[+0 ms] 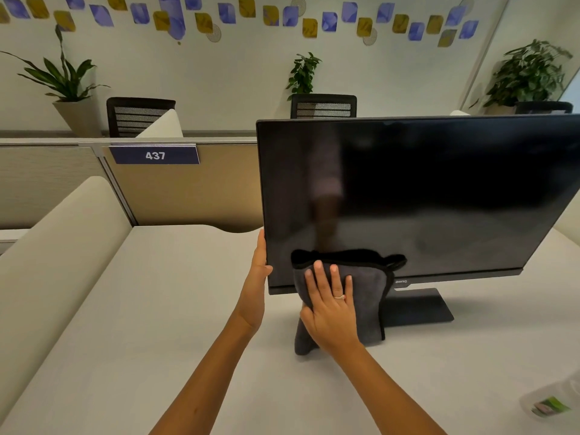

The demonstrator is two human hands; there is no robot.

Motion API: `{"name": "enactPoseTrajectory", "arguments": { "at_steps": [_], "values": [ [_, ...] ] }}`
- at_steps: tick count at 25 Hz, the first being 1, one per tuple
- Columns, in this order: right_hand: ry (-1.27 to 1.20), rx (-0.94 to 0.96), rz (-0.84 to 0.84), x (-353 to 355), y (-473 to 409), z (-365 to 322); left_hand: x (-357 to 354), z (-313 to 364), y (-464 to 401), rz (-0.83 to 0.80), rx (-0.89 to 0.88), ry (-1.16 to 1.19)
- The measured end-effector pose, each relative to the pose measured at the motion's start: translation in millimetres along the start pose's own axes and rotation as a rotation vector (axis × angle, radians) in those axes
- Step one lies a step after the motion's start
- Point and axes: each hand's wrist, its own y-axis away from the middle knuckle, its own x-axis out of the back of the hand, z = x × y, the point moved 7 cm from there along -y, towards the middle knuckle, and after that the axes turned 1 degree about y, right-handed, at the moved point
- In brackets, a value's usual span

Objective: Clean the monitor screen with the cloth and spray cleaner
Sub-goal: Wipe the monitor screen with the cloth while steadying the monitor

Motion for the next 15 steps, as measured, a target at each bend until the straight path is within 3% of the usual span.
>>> {"name": "enactPoseTrajectory", "arguments": {
  "at_steps": [8,11,15],
  "values": [
    [-0.159,-0.367,0.156,43,-33,62,-1,8,7,0.024,0.006,0.027],
    [-0.208,-0.341,0.22,59,-54,49,-2,11,9,0.009,0.008,0.026],
    [-0.169,-0.174,0.238,68,-75,8,-3,16,10,-0.042,-0.024,0.048]
  ]
}}
